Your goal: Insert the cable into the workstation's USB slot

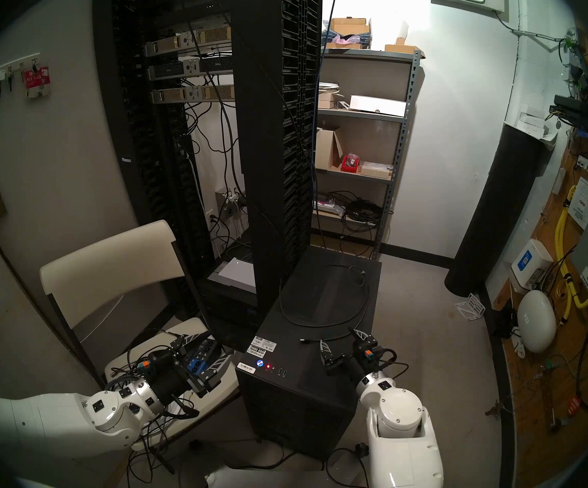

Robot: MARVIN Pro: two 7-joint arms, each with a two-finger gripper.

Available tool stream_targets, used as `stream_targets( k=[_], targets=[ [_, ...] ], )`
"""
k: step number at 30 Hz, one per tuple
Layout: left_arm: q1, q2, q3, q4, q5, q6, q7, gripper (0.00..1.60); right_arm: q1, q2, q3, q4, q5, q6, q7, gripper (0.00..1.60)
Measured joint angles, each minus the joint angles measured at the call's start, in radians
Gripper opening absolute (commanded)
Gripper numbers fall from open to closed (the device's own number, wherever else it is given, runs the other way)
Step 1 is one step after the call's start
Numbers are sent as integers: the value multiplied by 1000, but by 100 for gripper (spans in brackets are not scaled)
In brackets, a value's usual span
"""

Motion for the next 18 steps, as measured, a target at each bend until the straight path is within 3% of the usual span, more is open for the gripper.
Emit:
stream_targets(
  k=[11,18],
  targets=[
    [0,0,2,1,-1,0,1,160,52,49,-4,92,-29,14,53,160],
    [0,1,3,1,-1,0,1,160,99,95,-3,99,-7,73,167,160]
  ],
)
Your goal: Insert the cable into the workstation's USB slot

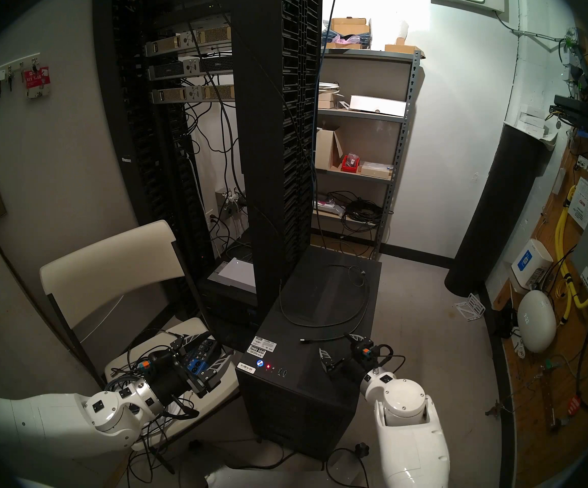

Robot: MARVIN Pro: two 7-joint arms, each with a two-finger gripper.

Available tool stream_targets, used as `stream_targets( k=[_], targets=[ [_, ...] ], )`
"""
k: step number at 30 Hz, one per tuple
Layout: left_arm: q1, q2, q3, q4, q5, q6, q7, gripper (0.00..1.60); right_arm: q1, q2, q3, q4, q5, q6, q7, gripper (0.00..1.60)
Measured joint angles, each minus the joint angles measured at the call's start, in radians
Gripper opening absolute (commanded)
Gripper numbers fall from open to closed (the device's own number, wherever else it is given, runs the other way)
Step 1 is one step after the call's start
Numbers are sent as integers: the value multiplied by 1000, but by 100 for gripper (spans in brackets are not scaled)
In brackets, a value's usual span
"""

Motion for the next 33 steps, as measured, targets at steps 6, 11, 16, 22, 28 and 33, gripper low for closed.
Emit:
stream_targets(
  k=[6,11,16,22,28,33],
  targets=[
    [0,0,0,0,0,0,0,160,39,41,-5,17,4,52,84,160],
    [0,0,1,0,-1,0,0,160,81,70,-24,72,-4,73,129,160],
    [0,0,1,0,-1,0,0,160,125,97,-53,121,-40,75,156,160],
    [-1,0,2,0,-1,0,0,160,178,118,-85,174,-82,57,174,160],
    [-1,1,2,0,-1,0,0,160,224,128,-106,219,-106,35,185,160],
    [-1,1,3,1,-1,0,0,160,262,131,-121,268,-124,12,191,160]
  ],
)
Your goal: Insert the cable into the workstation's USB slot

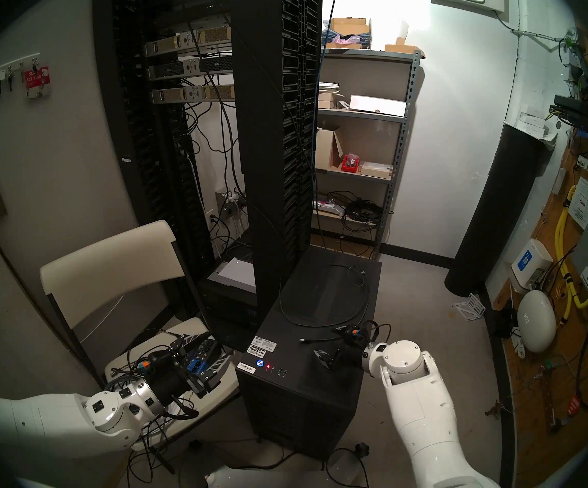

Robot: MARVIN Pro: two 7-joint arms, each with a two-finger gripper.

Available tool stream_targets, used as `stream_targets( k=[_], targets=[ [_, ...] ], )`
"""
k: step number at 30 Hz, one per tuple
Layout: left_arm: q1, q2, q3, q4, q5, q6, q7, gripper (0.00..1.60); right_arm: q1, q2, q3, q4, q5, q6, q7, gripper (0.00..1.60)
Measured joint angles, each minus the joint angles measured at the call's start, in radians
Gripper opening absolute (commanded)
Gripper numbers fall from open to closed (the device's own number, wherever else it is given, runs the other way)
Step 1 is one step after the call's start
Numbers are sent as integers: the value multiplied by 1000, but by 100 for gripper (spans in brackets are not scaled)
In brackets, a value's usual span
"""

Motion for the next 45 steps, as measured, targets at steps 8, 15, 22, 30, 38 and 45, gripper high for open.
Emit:
stream_targets(
  k=[8,15,22,30,38,45],
  targets=[
    [0,0,0,0,0,0,0,160,46,-9,-23,75,-16,-36,5,160],
    [-1,0,1,0,0,0,0,160,82,-17,-43,120,-25,-65,10,141],
    [-1,0,1,0,0,0,0,160,106,-15,-65,124,-43,-76,30,126],
    [-1,1,2,0,0,0,1,160,114,0,-82,112,-73,-69,62,115],
    [-1,1,2,0,0,0,1,160,123,6,-92,124,-100,-62,72,112],
    [-2,1,2,0,0,0,1,160,142,1,-97,156,-101,-74,77,105]
  ],
)
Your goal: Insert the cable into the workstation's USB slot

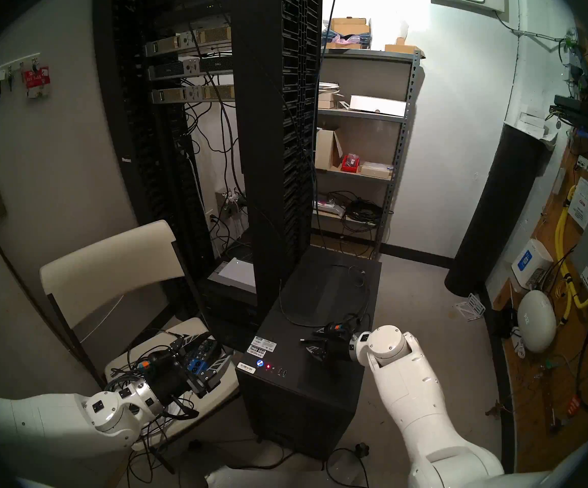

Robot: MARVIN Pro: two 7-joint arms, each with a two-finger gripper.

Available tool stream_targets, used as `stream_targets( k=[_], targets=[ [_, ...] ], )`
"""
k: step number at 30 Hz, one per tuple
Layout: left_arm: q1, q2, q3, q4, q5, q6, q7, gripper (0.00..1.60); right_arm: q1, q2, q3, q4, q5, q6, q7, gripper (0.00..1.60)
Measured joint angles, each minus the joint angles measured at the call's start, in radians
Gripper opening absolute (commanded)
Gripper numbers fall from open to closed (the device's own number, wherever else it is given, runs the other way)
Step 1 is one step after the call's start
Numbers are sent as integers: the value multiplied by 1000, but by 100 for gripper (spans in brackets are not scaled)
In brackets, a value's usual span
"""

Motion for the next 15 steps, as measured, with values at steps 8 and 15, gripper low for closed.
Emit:
stream_targets(
  k=[8,15],
  targets=[
    [0,0,0,0,0,0,0,160,29,-3,-12,38,-2,-10,11,80],
    [0,0,1,0,0,0,0,160,37,-5,-20,42,-15,-12,10,74]
  ],
)
